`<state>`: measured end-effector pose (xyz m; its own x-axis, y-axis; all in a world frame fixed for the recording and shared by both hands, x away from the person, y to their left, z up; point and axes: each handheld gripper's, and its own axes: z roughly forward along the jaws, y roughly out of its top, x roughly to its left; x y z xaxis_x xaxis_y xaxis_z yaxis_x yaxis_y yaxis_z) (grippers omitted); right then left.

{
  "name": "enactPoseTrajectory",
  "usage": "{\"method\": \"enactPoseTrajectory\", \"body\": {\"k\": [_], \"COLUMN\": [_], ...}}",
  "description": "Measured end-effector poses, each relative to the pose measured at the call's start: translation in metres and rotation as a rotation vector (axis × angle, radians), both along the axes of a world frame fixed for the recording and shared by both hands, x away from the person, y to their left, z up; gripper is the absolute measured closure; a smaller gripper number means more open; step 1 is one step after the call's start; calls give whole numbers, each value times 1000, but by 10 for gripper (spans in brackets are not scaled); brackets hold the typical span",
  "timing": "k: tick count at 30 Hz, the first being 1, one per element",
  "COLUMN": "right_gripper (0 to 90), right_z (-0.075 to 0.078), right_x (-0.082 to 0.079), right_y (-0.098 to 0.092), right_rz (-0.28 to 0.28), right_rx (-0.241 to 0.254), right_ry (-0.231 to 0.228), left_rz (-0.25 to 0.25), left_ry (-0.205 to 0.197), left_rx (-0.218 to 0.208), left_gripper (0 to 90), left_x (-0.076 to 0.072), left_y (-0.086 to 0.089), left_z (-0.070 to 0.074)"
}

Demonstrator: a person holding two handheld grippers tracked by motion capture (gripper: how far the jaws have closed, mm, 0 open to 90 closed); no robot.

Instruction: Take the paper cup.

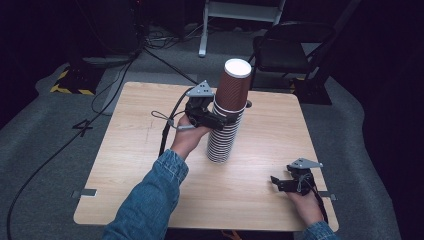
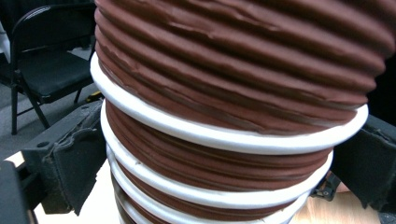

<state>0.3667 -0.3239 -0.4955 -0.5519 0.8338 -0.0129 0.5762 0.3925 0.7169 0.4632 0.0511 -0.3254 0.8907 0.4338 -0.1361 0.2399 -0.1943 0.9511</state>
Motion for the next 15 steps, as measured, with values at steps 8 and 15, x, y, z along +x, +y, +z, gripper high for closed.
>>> {"method": "enactPoseTrajectory", "body": {"k": [8,15], "right_gripper": [140,85], "right_z": [50,129], "right_x": [2,15], "right_y": [13,34], "right_rz": [87,180], "right_rx": [134,230], "right_ry": [-57,-153], "left_rz": [-4,-4], "left_ry": [-6,-12], "left_rx": [6,9], "left_gripper": [22,24], "left_x": [0,0], "left_y": [0,0], "left_z": [0,0]}}
